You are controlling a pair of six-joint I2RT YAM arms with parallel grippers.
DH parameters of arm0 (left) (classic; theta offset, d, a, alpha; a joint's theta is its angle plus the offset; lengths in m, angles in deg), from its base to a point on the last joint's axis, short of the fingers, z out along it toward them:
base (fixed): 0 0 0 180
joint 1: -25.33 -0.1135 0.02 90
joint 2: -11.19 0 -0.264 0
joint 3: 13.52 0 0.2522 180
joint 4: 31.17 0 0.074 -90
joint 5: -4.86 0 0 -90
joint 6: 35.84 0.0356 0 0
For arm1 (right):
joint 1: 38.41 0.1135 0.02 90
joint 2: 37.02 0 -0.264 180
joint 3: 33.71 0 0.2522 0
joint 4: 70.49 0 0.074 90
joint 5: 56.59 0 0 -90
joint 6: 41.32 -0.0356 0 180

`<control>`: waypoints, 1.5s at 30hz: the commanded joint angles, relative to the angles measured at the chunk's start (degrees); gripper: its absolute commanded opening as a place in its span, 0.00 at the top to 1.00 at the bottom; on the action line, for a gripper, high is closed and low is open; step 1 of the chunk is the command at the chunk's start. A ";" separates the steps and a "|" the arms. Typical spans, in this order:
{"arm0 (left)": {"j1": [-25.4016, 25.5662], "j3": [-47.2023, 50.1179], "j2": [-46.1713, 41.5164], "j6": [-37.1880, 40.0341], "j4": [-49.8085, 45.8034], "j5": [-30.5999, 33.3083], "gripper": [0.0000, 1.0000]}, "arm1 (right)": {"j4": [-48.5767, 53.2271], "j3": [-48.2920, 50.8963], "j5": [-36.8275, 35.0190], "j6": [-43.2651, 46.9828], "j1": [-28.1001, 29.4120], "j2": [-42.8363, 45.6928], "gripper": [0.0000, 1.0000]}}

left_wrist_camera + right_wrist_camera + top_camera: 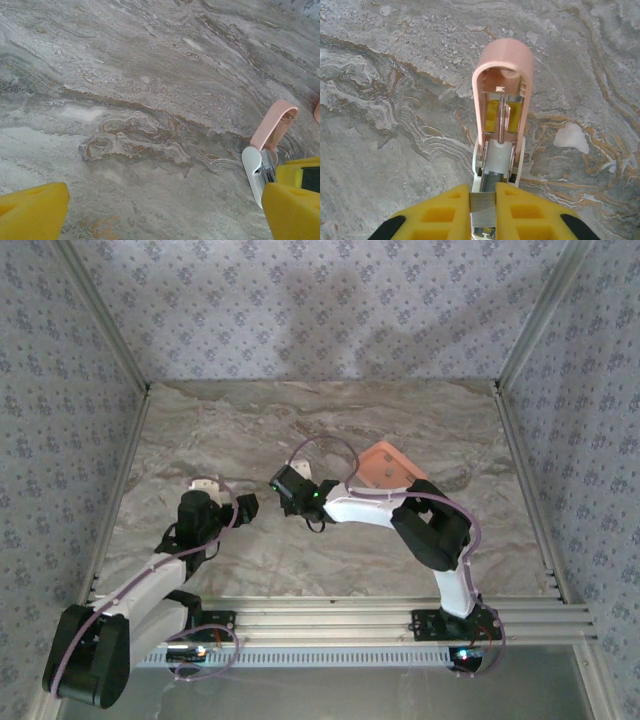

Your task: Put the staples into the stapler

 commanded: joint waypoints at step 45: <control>-0.56 0.97 1.25 1.96 2.88 -0.44 0.02 | 8.58 -5.38 0.48 -3.27 -1.42 -4.23 0.84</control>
